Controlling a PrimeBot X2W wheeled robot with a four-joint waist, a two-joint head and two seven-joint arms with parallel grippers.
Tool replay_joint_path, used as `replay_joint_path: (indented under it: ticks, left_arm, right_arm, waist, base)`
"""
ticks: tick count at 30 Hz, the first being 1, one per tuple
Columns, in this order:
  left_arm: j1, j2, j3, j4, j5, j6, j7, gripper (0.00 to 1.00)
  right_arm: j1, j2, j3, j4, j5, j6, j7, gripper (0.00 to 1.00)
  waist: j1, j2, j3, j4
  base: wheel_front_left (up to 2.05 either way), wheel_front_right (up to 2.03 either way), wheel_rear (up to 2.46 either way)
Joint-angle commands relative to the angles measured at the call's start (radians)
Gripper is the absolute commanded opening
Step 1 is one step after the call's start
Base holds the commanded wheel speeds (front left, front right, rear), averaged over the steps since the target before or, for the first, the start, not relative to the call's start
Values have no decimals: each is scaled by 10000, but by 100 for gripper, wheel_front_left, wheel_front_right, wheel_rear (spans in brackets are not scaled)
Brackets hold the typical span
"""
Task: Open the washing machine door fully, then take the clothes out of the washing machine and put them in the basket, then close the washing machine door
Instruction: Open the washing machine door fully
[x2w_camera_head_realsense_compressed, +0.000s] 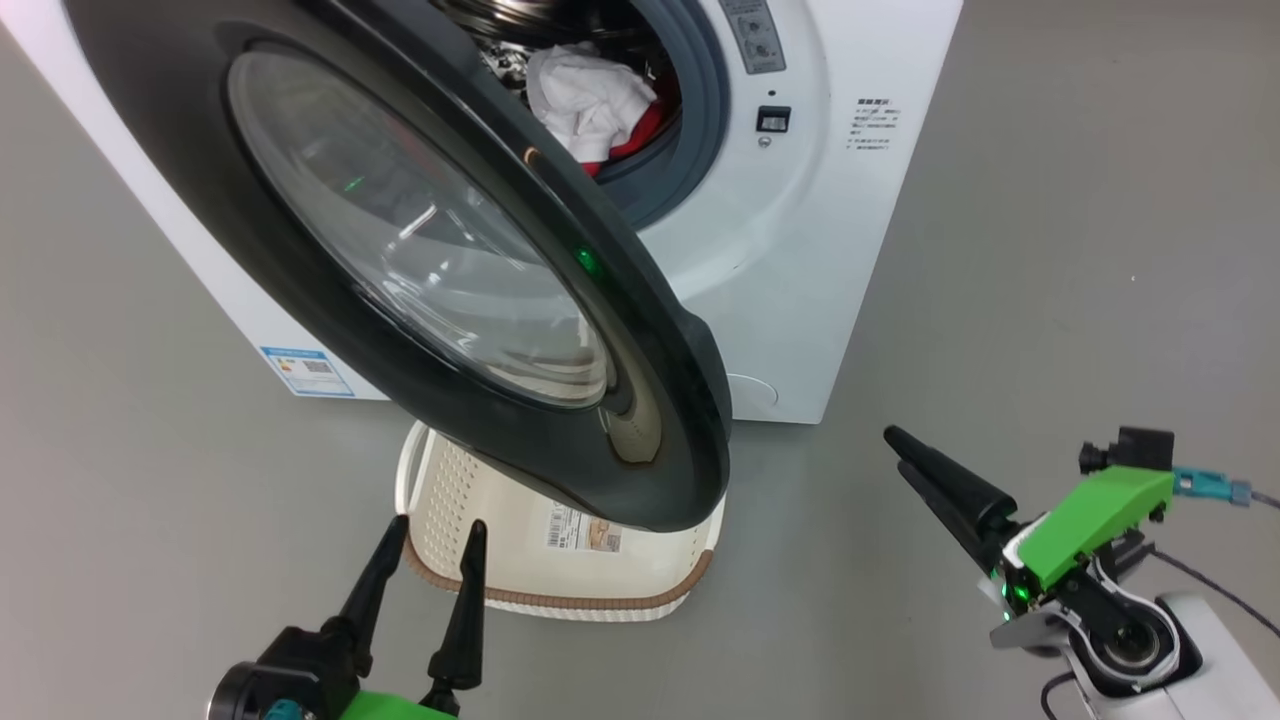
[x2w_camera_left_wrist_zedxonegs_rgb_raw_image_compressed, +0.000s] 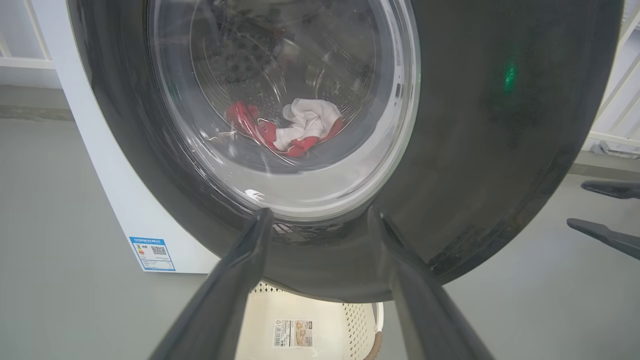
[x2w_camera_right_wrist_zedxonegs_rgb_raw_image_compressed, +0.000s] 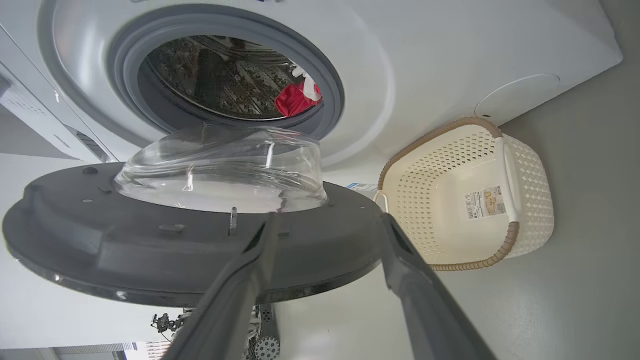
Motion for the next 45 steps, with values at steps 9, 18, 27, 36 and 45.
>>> replay_joint_path:
  ticks: [9, 18, 27, 36, 45]
  left_arm:
    - [9, 91, 444, -209, 88, -75, -122, 100]
    - [58, 91, 475, -154, 81, -105, -122, 100]
    - [102, 91, 454, -72, 58, -137, -122, 100]
    - [189, 91, 459, -31, 58, -142, -122, 100]
    - [173, 91, 501, -78, 45, -124, -122, 100]
  right_arm:
    - [829, -301, 230, -346, -252, 79, -756, 100]
    - [1329, -790, 869, -454, -1353, 79, -2298, 100]
    - [1494, -1479, 2192, -311, -2550, 79, -4749, 100]
    - [1300, -2133, 3577, 347, -3795, 79, -6545, 100]
    - [1507, -1751, 2267, 68, -6287, 79, -6636, 100]
  waist:
    - [0, 0, 24, -228]
    - [0, 0, -53, -346]
    - [0, 0, -153, -317]
    - [0, 0, -267, -301]
    - [0, 0, -190, -349]
  base:
    - [0, 0, 0]
    - [0, 0, 0]
    - [0, 0, 0]
    - [0, 0, 0]
    - [0, 0, 0]
